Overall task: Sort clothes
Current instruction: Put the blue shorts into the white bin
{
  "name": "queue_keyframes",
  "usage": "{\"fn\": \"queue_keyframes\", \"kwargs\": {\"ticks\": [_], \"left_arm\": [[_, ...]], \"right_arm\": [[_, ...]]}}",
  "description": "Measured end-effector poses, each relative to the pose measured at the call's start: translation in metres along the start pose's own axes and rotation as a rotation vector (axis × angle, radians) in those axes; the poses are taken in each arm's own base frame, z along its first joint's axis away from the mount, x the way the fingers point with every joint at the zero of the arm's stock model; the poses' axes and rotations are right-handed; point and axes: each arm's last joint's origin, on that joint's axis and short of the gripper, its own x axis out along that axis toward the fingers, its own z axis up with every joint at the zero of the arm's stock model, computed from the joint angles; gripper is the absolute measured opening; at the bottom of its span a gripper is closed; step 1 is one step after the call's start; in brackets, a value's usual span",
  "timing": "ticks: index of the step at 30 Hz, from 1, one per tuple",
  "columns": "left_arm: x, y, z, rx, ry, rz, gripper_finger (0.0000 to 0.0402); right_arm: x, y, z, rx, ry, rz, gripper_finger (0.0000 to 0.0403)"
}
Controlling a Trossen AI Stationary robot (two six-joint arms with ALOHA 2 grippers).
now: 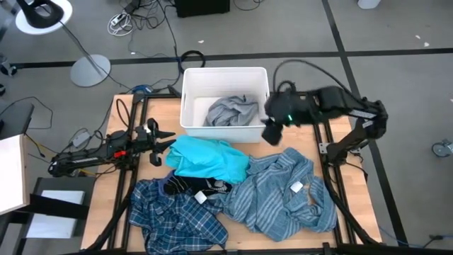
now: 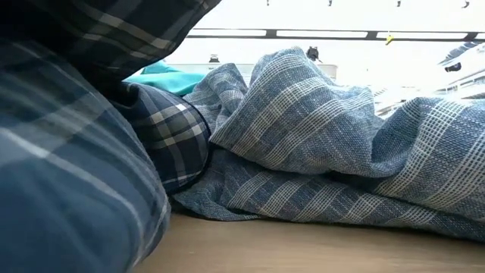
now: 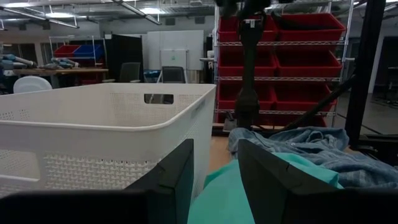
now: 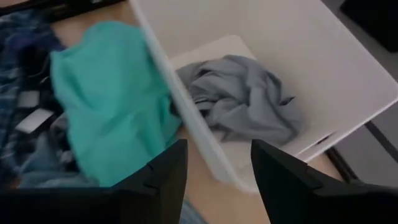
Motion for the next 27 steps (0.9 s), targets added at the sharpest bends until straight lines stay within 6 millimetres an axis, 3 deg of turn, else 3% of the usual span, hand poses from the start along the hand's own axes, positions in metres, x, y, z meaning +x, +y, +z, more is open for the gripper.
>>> {"fn": "queue_keyframes", "kwargs": {"ticks": [5, 10, 15, 19, 27], "left_arm": [[0.000, 0.000, 0.000, 0.000, 0.000, 0.000, 0.0131], [0.000, 0.000, 0.000, 0.000, 0.000, 0.000, 0.0131], [0.000, 0.000, 0.000, 0.000, 0.000, 0.000, 0.0131], [0.000, 0.000, 0.000, 0.000, 0.000, 0.000, 0.0131], [0.000, 0.000, 0.000, 0.000, 0.000, 0.000, 0.0131]], "right_arm": [[-0.002, 0.037, -0.016, -0.054, -0.021, 0.042, 0.0174], [0.030, 0.084, -0.037, -0.185, -0.030, 0.098, 0.0174], [0.086, 0.126, -0.060, -0.299, -0.077, 0.140, 0.0173], [0.135, 0.146, -0.074, -0.342, -0.099, 0.145, 0.0173], [0.238, 0.145, -0.098, -0.350, 0.025, 0.043, 0.0171]]}}
